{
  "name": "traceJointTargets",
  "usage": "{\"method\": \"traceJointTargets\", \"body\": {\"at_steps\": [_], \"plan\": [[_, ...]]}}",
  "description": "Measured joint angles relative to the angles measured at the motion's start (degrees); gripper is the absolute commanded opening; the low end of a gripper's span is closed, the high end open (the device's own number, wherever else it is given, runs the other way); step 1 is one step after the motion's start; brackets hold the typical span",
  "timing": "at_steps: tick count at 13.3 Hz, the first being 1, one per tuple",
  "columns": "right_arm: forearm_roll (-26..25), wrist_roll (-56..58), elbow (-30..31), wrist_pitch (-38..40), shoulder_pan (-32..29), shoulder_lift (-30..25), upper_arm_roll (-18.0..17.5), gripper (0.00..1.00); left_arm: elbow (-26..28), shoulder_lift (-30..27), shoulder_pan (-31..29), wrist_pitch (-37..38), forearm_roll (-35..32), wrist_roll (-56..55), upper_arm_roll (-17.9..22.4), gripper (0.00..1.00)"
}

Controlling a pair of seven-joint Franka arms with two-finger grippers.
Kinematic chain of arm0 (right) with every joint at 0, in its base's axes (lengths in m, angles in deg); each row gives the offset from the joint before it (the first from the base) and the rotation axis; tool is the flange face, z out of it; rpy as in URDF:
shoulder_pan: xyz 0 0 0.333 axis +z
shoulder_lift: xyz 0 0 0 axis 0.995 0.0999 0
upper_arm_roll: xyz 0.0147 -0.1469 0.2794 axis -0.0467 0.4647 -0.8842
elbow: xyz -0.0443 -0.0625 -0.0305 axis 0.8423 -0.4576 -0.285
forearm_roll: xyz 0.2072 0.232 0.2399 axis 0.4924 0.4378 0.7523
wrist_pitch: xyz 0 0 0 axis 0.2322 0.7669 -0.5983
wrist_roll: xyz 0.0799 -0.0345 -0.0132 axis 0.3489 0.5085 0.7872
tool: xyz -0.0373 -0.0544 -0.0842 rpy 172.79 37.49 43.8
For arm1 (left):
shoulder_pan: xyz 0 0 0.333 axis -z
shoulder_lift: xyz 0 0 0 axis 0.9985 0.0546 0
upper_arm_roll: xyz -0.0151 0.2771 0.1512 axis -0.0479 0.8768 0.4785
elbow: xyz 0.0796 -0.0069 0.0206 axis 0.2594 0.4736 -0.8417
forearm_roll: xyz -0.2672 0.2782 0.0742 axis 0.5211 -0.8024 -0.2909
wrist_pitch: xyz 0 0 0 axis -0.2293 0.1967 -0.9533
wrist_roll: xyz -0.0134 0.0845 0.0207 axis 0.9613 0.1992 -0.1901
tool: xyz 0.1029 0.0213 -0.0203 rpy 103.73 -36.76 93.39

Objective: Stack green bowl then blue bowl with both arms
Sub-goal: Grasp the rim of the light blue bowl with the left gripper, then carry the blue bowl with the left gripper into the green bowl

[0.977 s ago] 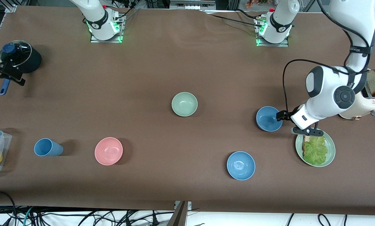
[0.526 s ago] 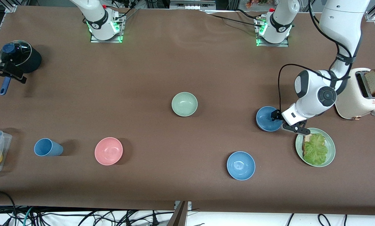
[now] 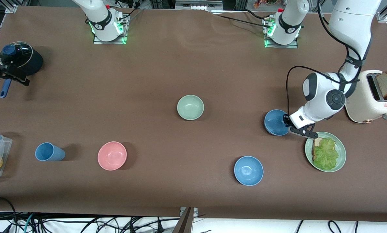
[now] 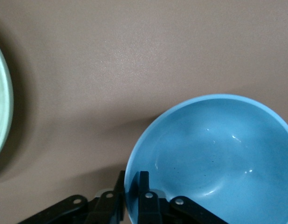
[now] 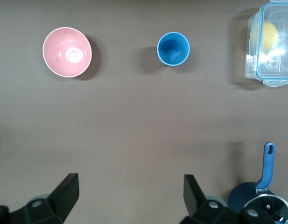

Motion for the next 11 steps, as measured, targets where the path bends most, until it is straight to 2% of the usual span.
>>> {"method": "traceJointTargets", "body": {"at_steps": [5,6,9,11], "plan": [[0.0,0.0,0.0,0.0,0.0,0.0,0.0,0.99,-0.9,-0.9,0.0,0.8,0.0,0.1,-0.2,0.0],[0.0,0.0,0.0,0.0,0.0,0.0,0.0,0.99,-2.2,-1.3,0.0,2.9,0.0,0.1,-0.2,0.0],[0.0,0.0,0.0,0.1,0.0,0.0,-0.1,0.99,-11.4,-3.2,0.2,17.1,0.0,0.1,-0.3,0.0],[0.0,0.0,0.0,0.1,0.0,0.0,-0.1,0.99,-17.1,-3.9,1.5,23.8,0.0,-0.4,-0.5,0.0]]}}
